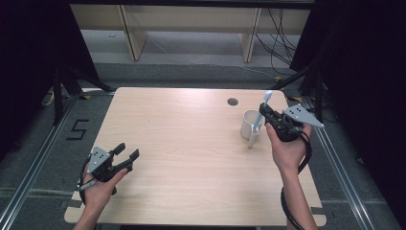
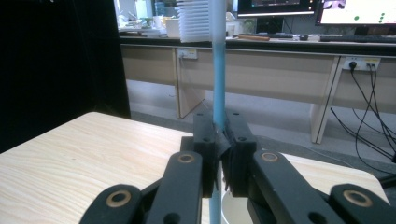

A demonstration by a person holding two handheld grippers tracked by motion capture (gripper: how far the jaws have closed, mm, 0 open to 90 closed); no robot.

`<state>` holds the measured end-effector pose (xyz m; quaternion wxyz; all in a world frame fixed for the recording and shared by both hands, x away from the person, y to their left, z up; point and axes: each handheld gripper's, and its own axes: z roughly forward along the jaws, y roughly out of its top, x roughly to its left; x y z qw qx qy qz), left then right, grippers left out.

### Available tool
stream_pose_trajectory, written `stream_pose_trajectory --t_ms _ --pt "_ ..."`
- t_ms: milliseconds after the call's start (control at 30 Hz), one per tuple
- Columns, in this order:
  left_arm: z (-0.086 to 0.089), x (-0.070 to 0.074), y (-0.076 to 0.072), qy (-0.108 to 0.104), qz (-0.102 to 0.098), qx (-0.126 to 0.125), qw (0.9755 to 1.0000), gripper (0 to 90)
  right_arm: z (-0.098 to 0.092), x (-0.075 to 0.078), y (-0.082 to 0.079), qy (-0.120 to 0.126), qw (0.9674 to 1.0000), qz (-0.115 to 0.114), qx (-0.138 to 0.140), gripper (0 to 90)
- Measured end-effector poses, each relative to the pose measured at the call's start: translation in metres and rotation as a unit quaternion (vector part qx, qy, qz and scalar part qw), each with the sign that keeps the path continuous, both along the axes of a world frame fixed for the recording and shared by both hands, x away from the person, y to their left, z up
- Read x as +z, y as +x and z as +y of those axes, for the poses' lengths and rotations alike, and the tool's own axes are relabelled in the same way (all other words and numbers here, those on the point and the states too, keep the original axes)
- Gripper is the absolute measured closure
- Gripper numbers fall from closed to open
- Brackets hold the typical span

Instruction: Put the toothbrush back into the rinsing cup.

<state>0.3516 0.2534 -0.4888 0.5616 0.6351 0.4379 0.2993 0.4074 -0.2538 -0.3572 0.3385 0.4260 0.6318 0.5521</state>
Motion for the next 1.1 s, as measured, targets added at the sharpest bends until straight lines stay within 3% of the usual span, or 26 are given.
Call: stream_pose_trajectory --t_ms 133,233,367,433,567,767,1100 --pt "0.0004 -0.0003 0.0015 -0.005 -0.009 -0.005 0.9999 35.8 -0.0012 -0.0001 0.0019 -0.004 1.0 -0.005 -0.001 85.7" --pt "0.0003 0.0001 0.0003 0.0 0.001 0.001 1.0 35.8 -0.0015 -0.0004 0.0024 0.004 1.0 -0.001 -0.007 85.7" --pt "-0.0004 0.0001 0.0006 -0.002 0.001 0.0 1.0 35.7 -0.0028 -0.0014 0.0061 -0.003 0.9999 -0.01 -0.011 85.7" --pt "-0.0004 0.0004 0.0007 -0.002 0.0 0.001 1.0 35.6 -0.0019 -0.0015 0.007 0.004 0.9999 -0.005 -0.009 85.7" --pt "-0.0001 0.0007 0.0006 -0.003 0.0 0.002 1.0 35.6 -0.0032 -0.0015 0.0086 -0.01 0.9998 -0.012 -0.014 85.7" --pt "-0.0005 0.0001 0.0008 -0.003 0.001 0.001 1.0 35.6 -0.0033 -0.0056 0.0099 -0.004 0.9999 0.001 -0.015 85.7" --pt "-0.0014 0.0001 0.0008 -0.003 0.001 0.001 1.0 35.5 -0.005 -0.0084 0.0106 -0.009 0.9998 0.003 -0.015 85.7"
